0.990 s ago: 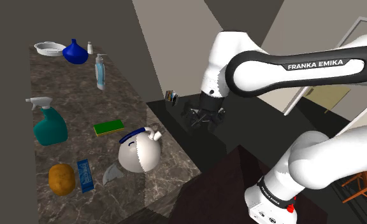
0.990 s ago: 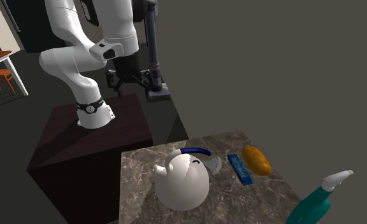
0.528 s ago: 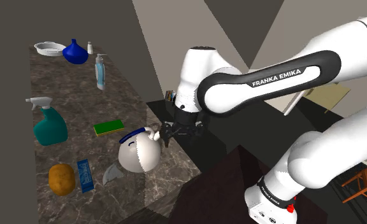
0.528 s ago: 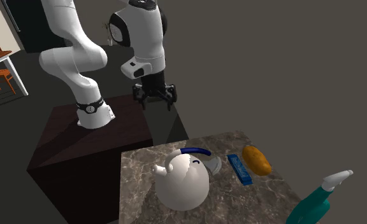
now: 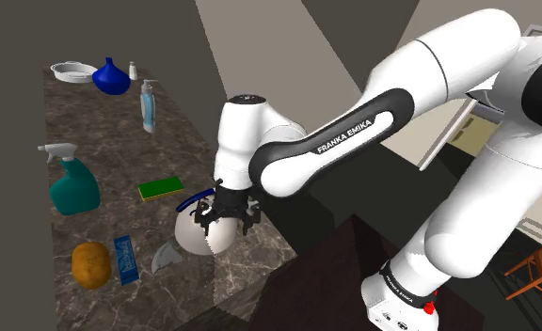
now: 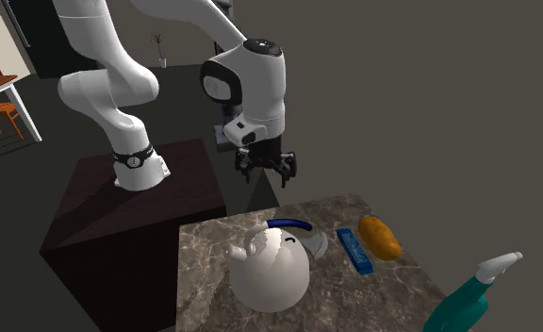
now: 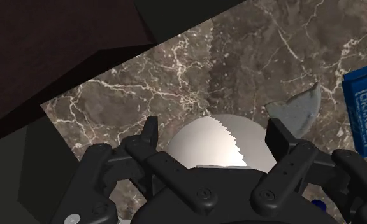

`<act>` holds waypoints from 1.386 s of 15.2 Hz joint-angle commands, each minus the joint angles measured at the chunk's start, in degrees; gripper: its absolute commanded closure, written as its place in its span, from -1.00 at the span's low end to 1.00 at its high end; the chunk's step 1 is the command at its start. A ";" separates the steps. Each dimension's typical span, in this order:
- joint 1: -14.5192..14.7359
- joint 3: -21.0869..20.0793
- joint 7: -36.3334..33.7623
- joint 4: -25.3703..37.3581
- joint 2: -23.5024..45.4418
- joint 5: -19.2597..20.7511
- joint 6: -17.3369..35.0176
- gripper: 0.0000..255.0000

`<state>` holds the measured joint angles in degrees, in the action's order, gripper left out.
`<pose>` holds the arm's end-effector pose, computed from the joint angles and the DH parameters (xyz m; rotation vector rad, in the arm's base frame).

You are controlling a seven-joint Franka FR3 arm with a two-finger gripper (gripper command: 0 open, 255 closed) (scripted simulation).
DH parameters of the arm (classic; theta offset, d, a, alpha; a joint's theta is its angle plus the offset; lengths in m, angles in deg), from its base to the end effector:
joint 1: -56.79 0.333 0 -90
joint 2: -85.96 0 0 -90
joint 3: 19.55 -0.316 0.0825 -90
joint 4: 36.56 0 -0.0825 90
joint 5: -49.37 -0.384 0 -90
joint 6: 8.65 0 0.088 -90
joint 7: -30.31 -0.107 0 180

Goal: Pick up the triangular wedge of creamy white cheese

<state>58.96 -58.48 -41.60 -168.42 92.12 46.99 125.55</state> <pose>0.3879 0.3396 0.3078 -2.9951 0.8754 0.1636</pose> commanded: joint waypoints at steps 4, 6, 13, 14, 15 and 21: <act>5.50 3.39 -12.95 9.57 13.65 11.00 1.92 -1.00; 8.42 5.53 -16.66 13.96 18.52 13.90 1.96 -1.00; 17.61 11.98 -25.22 31.96 34.62 19.41 -0.13 -1.00; 18.67 12.68 -25.94 34.65 36.71 19.73 -0.65 -1.00; 18.84 12.90 -26.01 34.75 37.26 19.92 -0.20 -1.00; 19.83 14.22 -26.44 35.60 40.67 21.12 2.37 -1.00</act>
<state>78.63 -44.50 -67.98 -133.00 132.17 67.90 127.45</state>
